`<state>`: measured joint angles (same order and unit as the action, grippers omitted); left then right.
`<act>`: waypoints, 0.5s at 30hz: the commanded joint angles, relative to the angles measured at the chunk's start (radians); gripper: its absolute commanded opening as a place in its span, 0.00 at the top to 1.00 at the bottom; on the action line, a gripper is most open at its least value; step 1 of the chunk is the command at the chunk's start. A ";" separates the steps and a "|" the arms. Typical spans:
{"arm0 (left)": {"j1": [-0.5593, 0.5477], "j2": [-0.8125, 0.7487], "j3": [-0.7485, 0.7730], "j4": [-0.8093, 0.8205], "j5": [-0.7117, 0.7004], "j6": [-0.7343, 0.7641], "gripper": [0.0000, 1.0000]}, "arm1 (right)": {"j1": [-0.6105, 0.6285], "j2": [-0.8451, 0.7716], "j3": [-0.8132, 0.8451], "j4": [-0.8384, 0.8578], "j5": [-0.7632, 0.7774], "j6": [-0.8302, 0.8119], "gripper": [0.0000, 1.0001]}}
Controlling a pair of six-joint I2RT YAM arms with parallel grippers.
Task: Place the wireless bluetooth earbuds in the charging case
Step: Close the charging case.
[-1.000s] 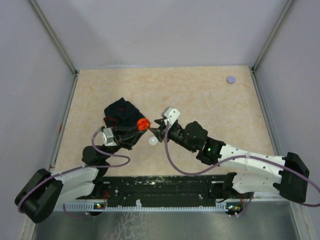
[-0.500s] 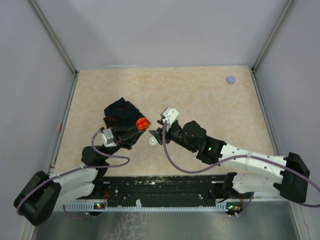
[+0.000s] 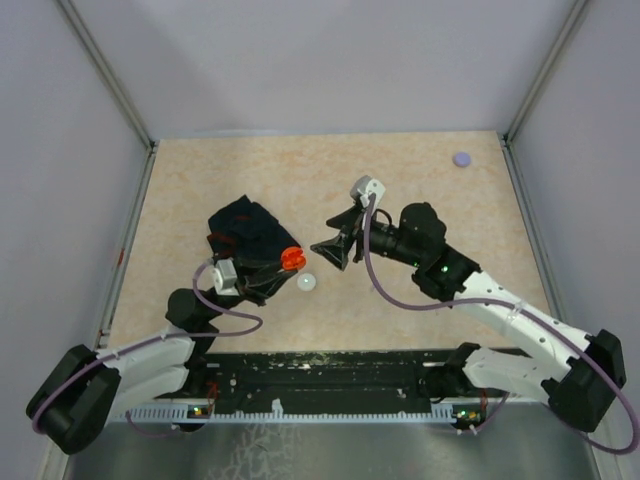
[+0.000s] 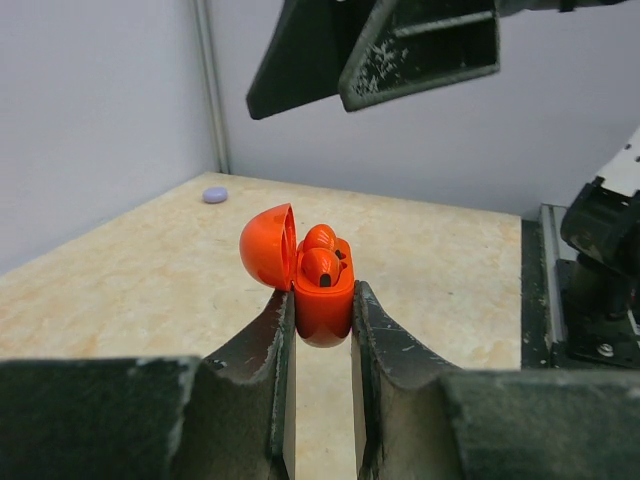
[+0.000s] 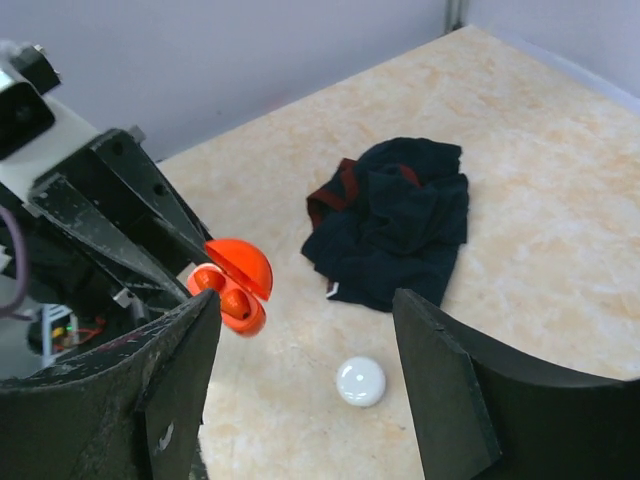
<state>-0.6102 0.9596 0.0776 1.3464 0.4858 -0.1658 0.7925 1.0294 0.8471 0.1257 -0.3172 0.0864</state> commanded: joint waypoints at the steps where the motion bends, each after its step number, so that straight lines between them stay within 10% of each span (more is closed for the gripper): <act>1: 0.006 0.010 0.023 -0.011 0.124 -0.033 1.00 | -0.090 0.052 0.073 0.051 -0.353 0.166 0.30; 15: 0.007 0.024 0.060 -0.018 0.174 -0.057 1.00 | -0.113 0.267 0.133 0.119 -0.631 0.351 0.30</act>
<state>-0.6086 0.9798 0.1070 1.3197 0.6399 -0.2073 0.6842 1.2743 0.9260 0.1425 -0.8238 0.3679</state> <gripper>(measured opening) 0.260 0.700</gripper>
